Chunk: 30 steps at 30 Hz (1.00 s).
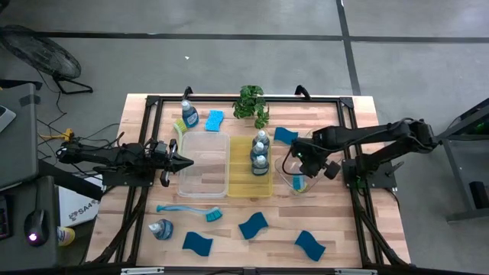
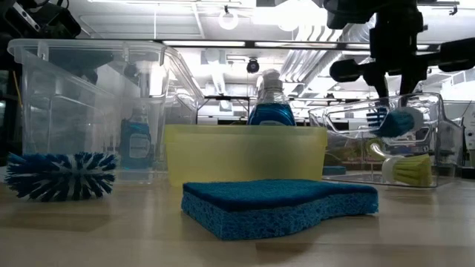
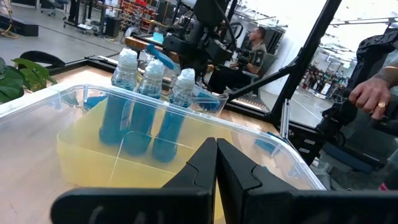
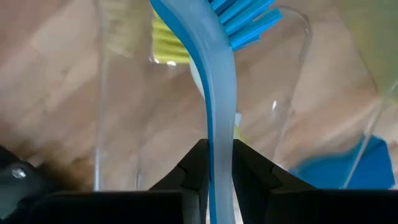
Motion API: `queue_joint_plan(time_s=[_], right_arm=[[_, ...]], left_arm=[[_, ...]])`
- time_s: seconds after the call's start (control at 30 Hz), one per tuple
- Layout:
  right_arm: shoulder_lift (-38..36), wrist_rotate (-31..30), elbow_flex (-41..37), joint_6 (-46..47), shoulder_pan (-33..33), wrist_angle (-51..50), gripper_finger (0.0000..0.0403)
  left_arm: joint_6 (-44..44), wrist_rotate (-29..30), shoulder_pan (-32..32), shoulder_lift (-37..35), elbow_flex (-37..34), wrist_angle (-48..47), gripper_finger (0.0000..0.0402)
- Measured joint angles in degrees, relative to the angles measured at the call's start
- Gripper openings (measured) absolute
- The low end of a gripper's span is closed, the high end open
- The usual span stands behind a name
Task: Pick & Place Kitchen Sink Supplies
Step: Put the blue toilet brush into the transparent bin
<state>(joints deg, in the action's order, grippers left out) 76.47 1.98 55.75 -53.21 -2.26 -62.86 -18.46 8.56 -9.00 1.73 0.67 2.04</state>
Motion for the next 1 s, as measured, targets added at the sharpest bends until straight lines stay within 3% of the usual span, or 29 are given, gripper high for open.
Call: queue_joint_plan(time_s=[0.53, 1.0], right_arm=[[0.00, 2.84, 0.00, -0.87, -2.64, 3.39, 0.0053], [0.00, 2.78, 0.00, -2.32, -2.64, 3.53, 0.0082]], left_arm=[[0.00, 0.00, -0.01, -0.01, 0.00, -0.01, 0.0002], [0.00, 0.00, -0.01, -0.01, 0.00, -0.01, 0.0002]])
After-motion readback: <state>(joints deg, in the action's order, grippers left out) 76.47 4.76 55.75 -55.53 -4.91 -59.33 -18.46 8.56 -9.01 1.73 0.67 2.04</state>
